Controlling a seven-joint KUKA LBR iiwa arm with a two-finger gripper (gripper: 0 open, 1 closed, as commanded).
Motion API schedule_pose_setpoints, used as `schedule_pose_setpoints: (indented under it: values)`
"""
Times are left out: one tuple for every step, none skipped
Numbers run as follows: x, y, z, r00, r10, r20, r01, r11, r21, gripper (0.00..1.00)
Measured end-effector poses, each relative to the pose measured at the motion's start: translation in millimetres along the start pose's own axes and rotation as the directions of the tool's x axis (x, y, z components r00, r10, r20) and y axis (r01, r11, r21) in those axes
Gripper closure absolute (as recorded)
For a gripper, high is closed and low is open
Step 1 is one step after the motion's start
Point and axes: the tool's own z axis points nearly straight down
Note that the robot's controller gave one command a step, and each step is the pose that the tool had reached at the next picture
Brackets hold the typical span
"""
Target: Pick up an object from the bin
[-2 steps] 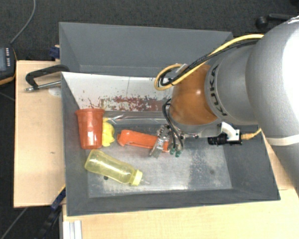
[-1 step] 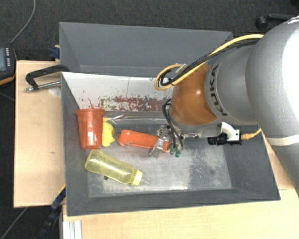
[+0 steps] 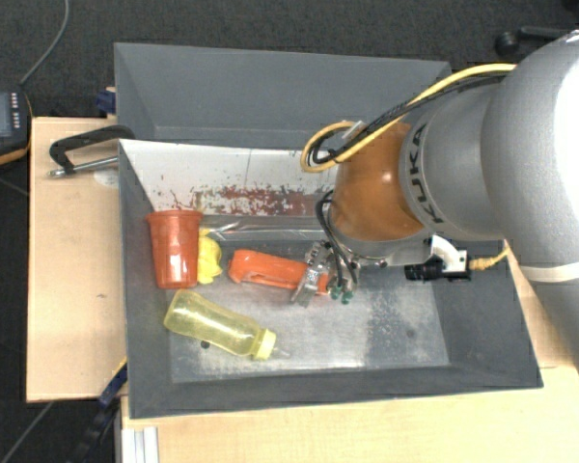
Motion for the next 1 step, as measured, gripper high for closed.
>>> schedule_pose_setpoints:
  values:
    - [-1.4, 1.1, -24.9, 1.000, -0.002, 0.007, 0.002, 1.000, -0.004, 1.00]
